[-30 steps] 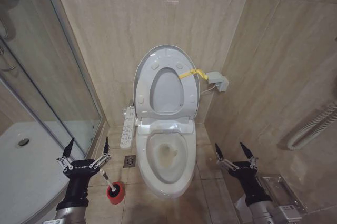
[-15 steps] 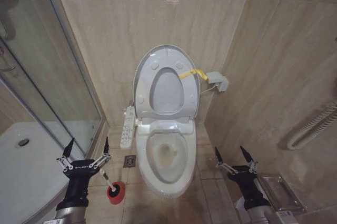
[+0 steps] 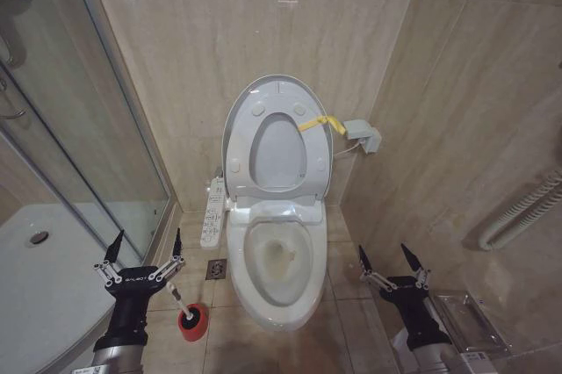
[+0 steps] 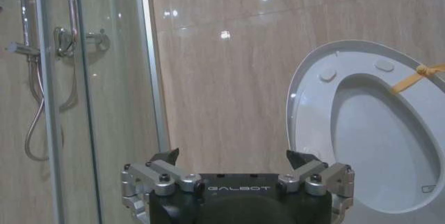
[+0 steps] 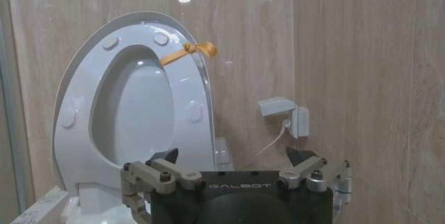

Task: Open the toilet lid, clean the toilet bowl with a toilet brush, close the toilet lid, and flush.

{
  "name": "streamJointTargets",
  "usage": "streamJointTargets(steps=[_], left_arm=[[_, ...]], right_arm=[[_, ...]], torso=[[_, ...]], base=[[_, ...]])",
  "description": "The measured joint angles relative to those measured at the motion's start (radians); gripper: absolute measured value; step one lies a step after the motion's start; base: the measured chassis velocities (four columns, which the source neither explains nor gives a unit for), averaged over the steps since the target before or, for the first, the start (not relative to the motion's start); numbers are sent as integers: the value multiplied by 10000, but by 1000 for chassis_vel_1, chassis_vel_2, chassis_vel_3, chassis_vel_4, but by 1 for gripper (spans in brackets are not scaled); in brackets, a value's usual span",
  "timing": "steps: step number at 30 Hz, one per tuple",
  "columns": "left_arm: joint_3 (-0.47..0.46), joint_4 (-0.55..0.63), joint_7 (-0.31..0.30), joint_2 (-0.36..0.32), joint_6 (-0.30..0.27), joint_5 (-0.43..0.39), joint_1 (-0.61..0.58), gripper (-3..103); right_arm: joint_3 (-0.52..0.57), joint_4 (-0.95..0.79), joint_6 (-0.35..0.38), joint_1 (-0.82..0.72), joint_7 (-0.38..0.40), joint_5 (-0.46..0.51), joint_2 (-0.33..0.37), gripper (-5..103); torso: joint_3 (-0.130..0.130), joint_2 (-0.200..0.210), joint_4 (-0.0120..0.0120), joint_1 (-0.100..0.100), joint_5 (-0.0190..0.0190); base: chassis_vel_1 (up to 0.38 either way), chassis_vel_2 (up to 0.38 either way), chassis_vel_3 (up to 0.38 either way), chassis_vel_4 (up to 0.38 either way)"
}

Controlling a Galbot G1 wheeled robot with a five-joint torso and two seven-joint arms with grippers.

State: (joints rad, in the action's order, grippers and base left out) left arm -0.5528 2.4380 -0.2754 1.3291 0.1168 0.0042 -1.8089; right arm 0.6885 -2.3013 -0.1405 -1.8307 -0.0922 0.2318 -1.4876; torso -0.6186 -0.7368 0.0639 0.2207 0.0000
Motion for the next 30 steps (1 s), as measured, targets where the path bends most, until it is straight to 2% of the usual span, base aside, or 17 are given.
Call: streamJointTargets(steps=[30], left_arm=[[0,0,0,0,0,0,0,100]], right_arm=[[1,5,9,8,1,1,4,100]], torso=[[0,0,0,0,0]], base=[[0,0,0,0]])
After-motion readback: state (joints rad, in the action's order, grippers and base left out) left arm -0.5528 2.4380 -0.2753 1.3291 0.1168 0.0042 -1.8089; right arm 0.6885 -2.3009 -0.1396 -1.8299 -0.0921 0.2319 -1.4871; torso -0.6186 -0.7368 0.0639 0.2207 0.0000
